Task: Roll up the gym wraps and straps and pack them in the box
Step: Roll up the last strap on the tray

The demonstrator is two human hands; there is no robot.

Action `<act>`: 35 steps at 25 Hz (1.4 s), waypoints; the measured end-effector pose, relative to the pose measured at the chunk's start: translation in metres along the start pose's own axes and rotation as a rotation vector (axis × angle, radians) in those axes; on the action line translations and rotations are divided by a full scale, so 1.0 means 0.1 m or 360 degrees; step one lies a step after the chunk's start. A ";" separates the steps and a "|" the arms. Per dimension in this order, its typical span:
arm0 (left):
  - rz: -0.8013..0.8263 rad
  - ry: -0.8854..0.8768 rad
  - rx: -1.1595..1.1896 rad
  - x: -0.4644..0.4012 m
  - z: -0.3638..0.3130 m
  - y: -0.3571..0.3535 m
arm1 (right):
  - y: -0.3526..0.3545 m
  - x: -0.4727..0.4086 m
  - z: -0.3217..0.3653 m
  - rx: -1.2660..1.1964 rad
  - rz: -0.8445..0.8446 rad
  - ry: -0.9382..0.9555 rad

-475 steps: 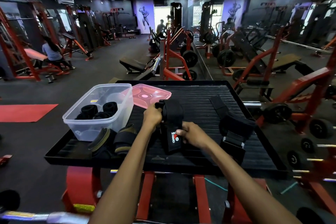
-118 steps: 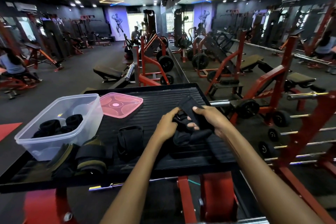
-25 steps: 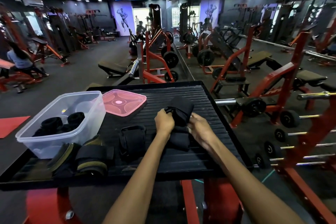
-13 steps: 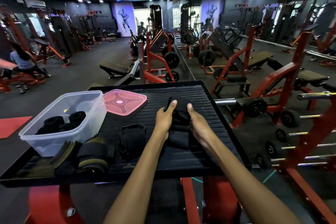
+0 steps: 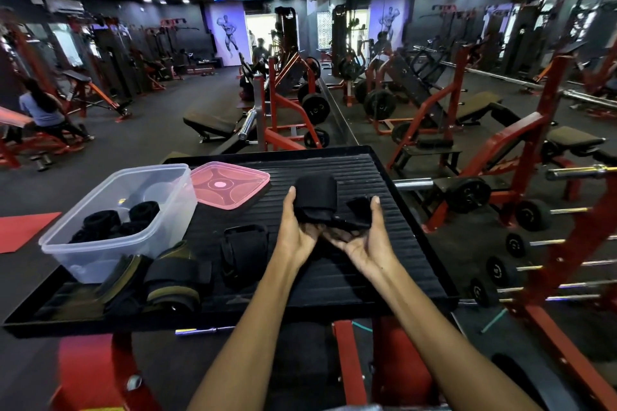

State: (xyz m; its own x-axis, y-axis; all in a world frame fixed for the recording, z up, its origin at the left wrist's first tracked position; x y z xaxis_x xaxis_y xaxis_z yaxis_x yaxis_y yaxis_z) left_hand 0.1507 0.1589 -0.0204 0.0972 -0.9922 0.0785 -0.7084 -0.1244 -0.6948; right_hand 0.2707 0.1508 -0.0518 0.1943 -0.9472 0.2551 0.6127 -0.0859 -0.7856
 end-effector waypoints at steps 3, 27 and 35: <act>-0.0078 -0.0002 -0.0361 0.01 0.07 0.22 | 0.14 0.00 0.06 0.0289 -0.0250 0.0249; 0.0704 -0.0350 -0.1841 0.23 0.25 0.32 | -0.13 0.23 0.02 0.2268 0.0189 0.1185; 0.0648 -0.0684 -0.2096 0.32 0.15 0.22 | -0.05 0.15 -0.04 0.2471 0.0143 0.0886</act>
State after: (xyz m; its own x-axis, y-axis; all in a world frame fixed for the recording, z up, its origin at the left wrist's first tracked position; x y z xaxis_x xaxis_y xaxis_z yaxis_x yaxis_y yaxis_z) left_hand 0.1483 0.1250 -0.0439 -0.2338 -0.9100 -0.3423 -0.8323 0.0053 0.5544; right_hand 0.2671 0.1354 -0.0461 0.1978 -0.9486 -0.2469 0.8144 0.0188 0.5800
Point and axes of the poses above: each hand's wrist, its own x-axis away from the middle knuckle, its own y-axis out of the back of the hand, z = x × y, the point moved 7 cm from there along -x, towards the middle knuckle, and after that the axes turned 4 degrees about -y, right-handed, at the moved point
